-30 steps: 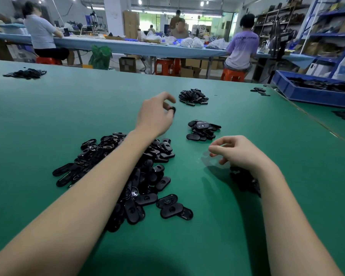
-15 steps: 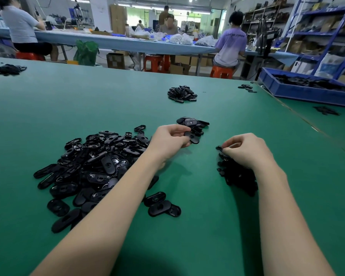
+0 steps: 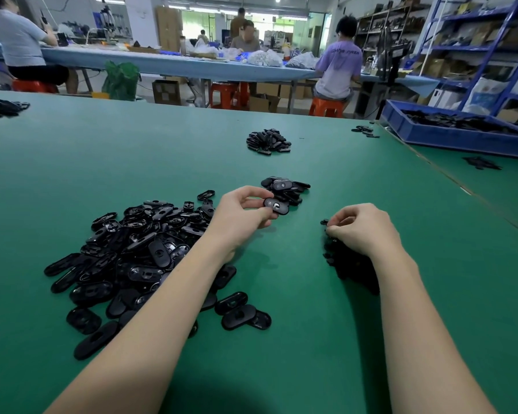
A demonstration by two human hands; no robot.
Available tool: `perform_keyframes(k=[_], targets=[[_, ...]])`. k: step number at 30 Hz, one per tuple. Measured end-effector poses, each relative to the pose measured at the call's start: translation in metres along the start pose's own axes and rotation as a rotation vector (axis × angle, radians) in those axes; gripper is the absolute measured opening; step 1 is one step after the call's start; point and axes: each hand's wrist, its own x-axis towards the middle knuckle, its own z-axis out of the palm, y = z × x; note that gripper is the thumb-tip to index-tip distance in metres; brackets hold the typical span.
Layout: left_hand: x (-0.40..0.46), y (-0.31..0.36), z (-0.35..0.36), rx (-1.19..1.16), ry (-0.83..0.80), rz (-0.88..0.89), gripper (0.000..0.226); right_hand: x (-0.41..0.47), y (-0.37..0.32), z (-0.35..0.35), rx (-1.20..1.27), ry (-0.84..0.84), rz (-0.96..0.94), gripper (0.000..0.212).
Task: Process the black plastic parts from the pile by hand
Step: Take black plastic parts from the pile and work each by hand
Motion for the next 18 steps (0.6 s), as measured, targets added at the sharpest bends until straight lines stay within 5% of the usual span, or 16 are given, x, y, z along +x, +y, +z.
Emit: perform_keyframes(k=[6, 18], targets=[[0.001, 0.001, 0.001, 0.156, 0.021, 0.078, 0.022, -0.008, -0.030, 0.003, 0.536, -0.187, -0.134, 0.006], [-0.002, 0.005, 0.001, 0.237, -0.035, 0.149, 0.021, -0.011, -0.049, 0.017, 0.605, -0.148, -0.185, 0.009]])
